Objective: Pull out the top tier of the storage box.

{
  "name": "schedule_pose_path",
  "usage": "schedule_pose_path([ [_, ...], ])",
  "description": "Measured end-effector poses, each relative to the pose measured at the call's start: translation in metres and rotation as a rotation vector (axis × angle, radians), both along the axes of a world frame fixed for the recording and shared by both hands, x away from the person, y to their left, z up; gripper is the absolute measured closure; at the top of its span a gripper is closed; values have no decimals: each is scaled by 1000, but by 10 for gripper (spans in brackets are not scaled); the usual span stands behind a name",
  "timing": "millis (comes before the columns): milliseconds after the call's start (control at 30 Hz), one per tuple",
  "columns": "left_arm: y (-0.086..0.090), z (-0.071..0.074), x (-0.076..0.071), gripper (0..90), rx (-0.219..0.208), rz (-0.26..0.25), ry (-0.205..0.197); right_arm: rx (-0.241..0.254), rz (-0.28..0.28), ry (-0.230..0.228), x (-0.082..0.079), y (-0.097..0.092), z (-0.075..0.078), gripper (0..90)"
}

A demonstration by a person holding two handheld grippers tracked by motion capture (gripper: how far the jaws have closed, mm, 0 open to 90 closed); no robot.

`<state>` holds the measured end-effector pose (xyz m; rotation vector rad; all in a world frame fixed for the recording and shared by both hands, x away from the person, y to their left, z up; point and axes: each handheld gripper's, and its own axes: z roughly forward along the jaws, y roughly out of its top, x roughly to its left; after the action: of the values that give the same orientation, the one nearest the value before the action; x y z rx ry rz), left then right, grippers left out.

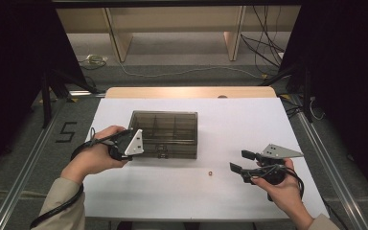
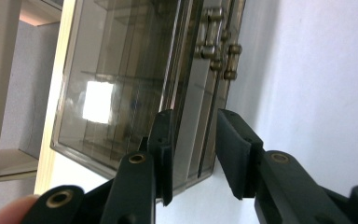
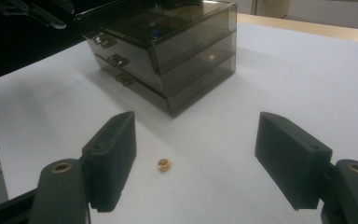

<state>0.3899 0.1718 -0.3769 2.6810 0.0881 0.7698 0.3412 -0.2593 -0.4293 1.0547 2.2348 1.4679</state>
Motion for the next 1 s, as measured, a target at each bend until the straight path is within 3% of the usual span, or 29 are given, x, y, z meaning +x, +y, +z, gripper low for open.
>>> schedule_pose_path([
  [167, 6, 1, 1, 675, 26, 4, -18, -3, 2, -1, 0, 0, -1, 302],
  [833, 6, -6, 6, 682, 102, -6, -1, 4, -1, 5, 1, -1, -1, 302],
  [1000, 6, -6, 8, 683, 125, -8, -14, 6, 0, 6, 1, -1, -1, 302],
])
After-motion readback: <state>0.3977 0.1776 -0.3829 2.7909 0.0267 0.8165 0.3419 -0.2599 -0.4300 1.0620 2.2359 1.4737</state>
